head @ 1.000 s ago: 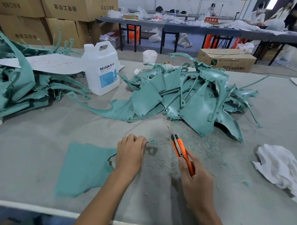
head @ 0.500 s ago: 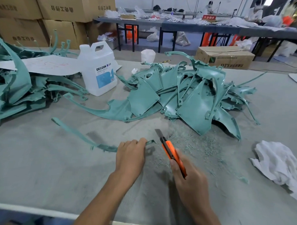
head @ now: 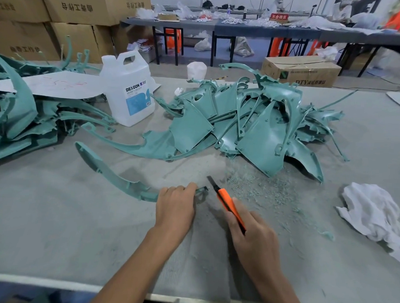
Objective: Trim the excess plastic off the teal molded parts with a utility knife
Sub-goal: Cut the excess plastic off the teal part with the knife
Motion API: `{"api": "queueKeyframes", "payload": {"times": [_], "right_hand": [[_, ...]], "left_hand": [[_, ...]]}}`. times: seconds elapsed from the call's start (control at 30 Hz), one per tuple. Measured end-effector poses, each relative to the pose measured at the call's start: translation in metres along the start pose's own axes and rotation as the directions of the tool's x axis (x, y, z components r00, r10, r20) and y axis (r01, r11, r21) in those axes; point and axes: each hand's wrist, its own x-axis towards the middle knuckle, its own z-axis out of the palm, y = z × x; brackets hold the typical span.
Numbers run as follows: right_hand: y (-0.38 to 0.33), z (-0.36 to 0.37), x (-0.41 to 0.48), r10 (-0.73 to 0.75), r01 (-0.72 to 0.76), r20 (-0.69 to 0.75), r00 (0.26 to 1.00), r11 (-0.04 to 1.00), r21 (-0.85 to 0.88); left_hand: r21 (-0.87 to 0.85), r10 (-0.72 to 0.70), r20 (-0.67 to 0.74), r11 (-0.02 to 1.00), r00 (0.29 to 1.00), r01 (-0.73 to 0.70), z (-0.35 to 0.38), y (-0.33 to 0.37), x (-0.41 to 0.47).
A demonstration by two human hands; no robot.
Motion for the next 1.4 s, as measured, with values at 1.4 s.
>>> {"api": "queueKeyframes", "payload": {"times": [1.4], "right_hand": [[0.008,-0.014,0.005,0.441,-0.391,-0.062,0.895,0.844,0.366]], "left_hand": [[-0.650,-0.194,-0.298,0.758,0.935,-0.050,-0.042,0.004,0.020]]}}
